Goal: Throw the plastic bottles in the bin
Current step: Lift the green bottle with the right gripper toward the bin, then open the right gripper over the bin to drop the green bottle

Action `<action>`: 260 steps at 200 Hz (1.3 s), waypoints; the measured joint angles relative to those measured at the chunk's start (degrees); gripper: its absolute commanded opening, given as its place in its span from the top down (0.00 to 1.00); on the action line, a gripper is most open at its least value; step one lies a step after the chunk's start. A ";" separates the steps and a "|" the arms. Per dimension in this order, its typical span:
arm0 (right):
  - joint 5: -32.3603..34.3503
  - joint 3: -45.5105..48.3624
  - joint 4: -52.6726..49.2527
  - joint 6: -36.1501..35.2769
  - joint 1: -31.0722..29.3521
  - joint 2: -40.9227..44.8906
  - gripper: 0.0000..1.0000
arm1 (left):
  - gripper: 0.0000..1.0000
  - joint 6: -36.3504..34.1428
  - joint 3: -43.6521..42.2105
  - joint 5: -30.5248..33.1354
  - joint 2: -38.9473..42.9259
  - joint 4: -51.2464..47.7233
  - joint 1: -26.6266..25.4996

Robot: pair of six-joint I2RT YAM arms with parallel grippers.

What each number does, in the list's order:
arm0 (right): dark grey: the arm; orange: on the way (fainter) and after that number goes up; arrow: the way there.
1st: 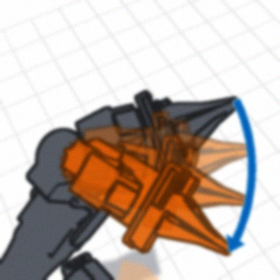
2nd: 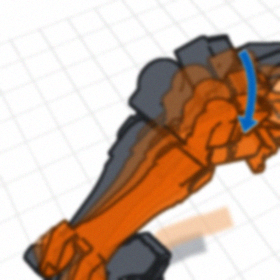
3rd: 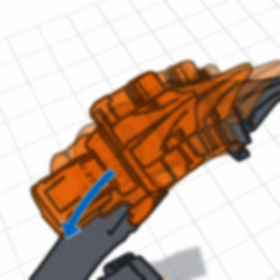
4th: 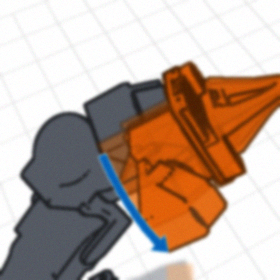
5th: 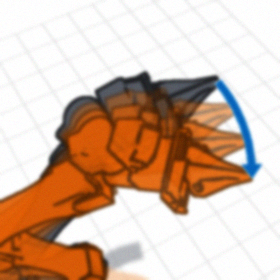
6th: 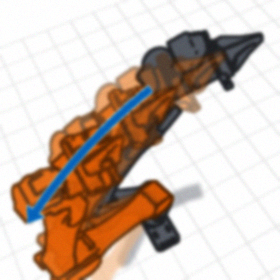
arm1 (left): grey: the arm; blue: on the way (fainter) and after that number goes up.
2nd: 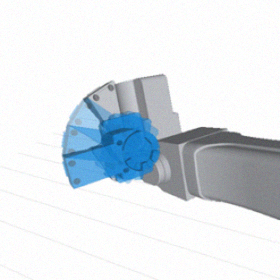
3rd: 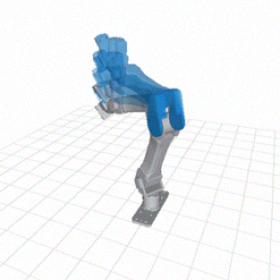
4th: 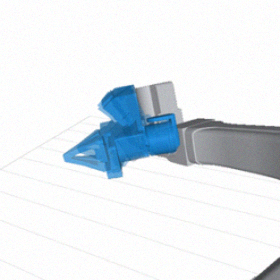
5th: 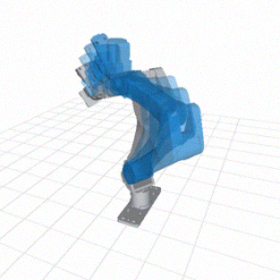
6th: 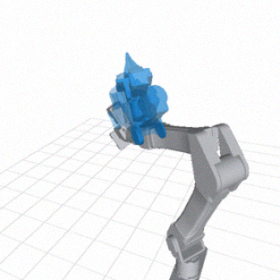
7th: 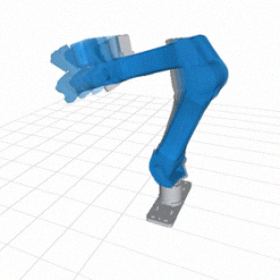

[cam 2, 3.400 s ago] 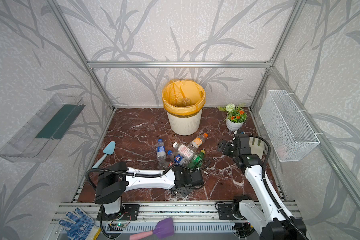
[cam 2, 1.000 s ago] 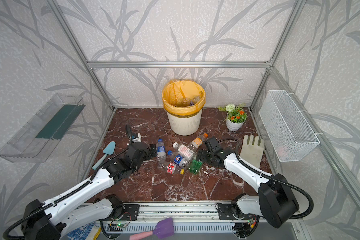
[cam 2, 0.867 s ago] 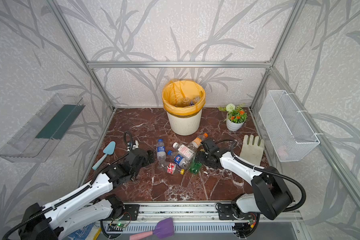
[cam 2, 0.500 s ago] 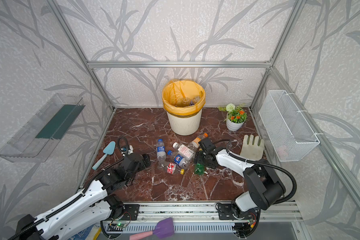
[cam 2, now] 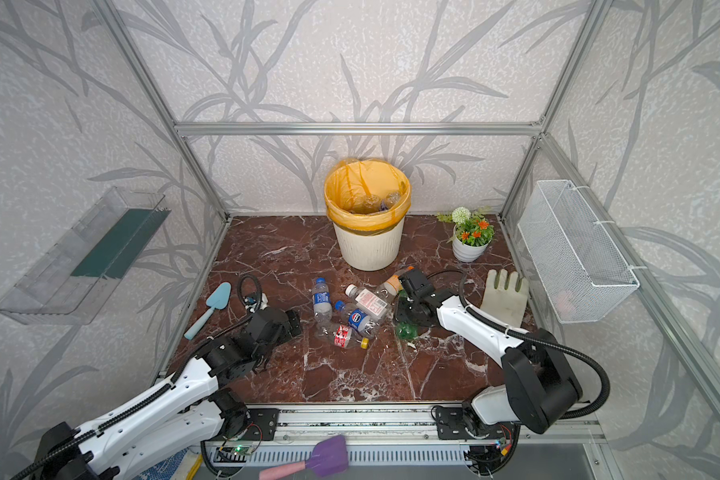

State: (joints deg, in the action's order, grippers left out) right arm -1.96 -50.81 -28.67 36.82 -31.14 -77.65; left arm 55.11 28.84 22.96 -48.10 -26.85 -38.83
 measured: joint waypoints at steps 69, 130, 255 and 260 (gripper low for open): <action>10.19 -23.80 2.69 -17.00 0.00 15.69 0.47 | 0.01 1.11 -0.09 -0.15 -4.37 2.32 0.26; 14.27 -37.53 20.96 -27.02 0.00 18.29 0.46 | 0.01 1.55 -0.09 -1.86 -9.38 4.90 0.33; 8.87 -62.84 0.42 -18.03 2.64 -20.87 0.01 | 0.01 1.68 4.90 -3.93 -10.38 3.91 0.33; 9.22 -62.82 0.42 -18.14 2.64 -19.50 0.01 | 0.01 1.66 4.90 -3.89 -10.12 3.78 0.33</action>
State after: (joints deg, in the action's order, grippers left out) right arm 7.27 -113.62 -28.25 18.68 -28.49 -97.14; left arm 56.77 33.74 19.07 -58.22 -23.07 -38.50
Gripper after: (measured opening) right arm 0.992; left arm 0.992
